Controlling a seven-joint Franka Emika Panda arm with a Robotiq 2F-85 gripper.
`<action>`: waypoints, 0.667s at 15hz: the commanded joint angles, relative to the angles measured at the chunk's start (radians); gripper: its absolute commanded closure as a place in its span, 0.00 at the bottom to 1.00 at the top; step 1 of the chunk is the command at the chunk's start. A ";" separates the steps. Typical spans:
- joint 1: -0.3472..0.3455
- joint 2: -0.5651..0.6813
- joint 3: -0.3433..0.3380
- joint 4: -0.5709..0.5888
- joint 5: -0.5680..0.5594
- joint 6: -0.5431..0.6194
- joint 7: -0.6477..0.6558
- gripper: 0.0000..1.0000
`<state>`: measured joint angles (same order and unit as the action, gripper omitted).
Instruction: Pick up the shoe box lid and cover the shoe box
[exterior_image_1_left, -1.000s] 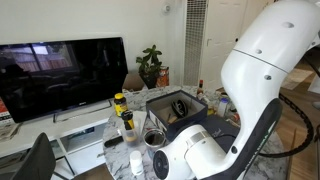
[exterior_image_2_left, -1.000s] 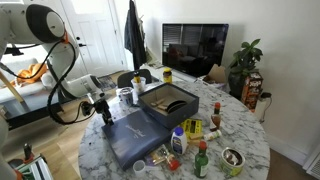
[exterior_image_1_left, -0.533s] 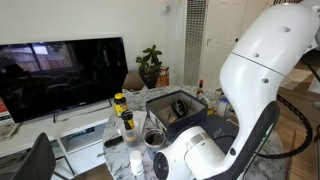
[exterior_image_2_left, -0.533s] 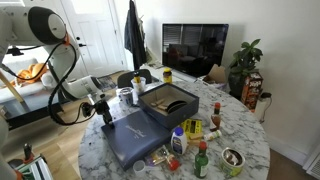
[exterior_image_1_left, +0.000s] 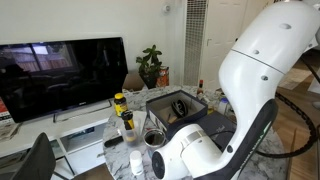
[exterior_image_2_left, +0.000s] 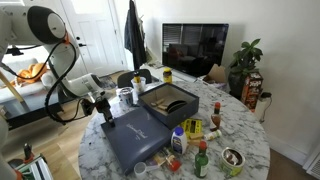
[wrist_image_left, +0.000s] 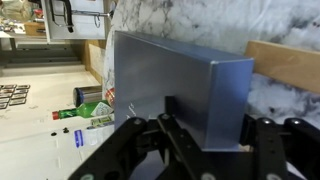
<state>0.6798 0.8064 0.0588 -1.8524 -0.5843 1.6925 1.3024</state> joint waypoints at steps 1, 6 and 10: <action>0.005 -0.020 0.006 -0.003 -0.008 -0.063 0.030 0.56; -0.003 -0.049 0.017 -0.014 0.000 -0.139 0.045 0.81; -0.009 -0.085 0.028 -0.036 0.001 -0.203 0.061 0.89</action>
<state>0.6796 0.7614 0.0688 -1.8519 -0.5841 1.5278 1.3356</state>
